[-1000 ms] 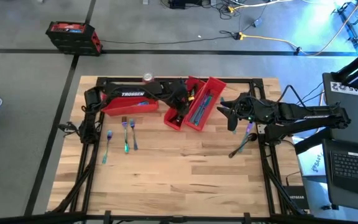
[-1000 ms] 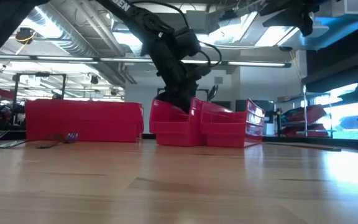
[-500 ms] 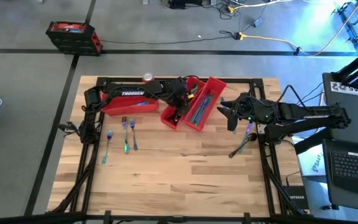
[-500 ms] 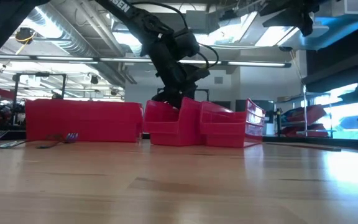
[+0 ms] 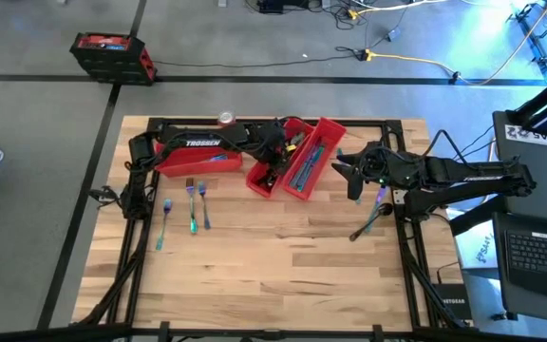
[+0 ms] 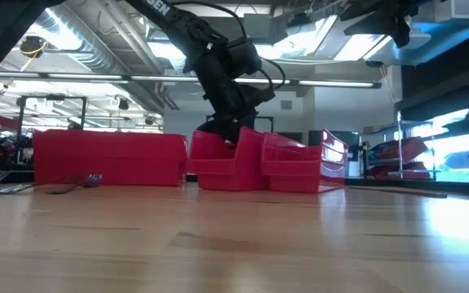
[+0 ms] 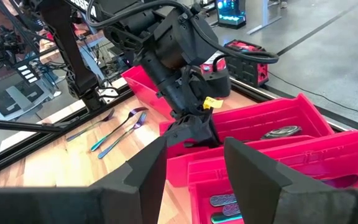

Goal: Sort silverware
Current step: Put the black spoon into the middle red bin, then put the blue table knife into the right red bin

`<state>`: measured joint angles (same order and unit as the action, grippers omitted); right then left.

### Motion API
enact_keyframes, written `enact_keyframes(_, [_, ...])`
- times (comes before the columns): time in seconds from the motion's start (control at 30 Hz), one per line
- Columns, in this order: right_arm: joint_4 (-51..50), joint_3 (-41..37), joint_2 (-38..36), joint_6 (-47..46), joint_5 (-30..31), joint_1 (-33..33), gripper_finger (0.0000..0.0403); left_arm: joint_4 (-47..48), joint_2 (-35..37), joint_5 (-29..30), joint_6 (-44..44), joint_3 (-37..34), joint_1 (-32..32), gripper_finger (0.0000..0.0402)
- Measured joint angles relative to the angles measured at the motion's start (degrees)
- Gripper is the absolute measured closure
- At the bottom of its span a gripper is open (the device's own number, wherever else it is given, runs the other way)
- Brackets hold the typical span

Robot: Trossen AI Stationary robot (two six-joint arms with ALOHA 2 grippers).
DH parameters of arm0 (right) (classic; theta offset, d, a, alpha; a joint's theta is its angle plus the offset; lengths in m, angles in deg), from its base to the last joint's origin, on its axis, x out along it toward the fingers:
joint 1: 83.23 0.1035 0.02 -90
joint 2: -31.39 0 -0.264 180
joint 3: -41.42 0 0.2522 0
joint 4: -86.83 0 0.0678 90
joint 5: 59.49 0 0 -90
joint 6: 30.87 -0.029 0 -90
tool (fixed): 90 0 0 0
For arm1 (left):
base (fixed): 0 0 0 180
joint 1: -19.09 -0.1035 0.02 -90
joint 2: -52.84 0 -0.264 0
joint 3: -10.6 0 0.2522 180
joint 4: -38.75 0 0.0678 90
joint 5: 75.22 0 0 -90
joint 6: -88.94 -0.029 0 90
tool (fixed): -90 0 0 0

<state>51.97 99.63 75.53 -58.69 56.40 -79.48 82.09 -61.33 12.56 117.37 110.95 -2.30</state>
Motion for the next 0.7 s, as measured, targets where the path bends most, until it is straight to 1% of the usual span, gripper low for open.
enact_keyframes(0.1, [0.0,0.0,0.0,0.0,0.0,0.0,0.0258,-0.2,0.0,1.5,2.4,0.0,0.0,0.0357])
enact_keyframes(0.4, [0.0,0.0,0.0,0.0,0.0,0.0,0.0258,-0.6,0.3,2.4,2.3,0.0,0.0,0.0356])
enact_keyframes(0.5, [0.1,0.0,0.0,0.0,0.0,0.0,0.0258,-5.2,0.9,0.3,-1.4,0.0,0.3,0.0356])
enact_keyframes(0.67, [0.3,0.0,0.0,-0.1,0.0,0.0,0.0258,-11.5,2.3,-0.1,-4.3,0.0,0.4,0.0356])
enact_keyframes(0.7, [0.4,0.0,0.0,-1.7,0.0,0.0,0.0258,-12.9,2.7,-0.3,-5.5,0.0,0.4,0.0356])
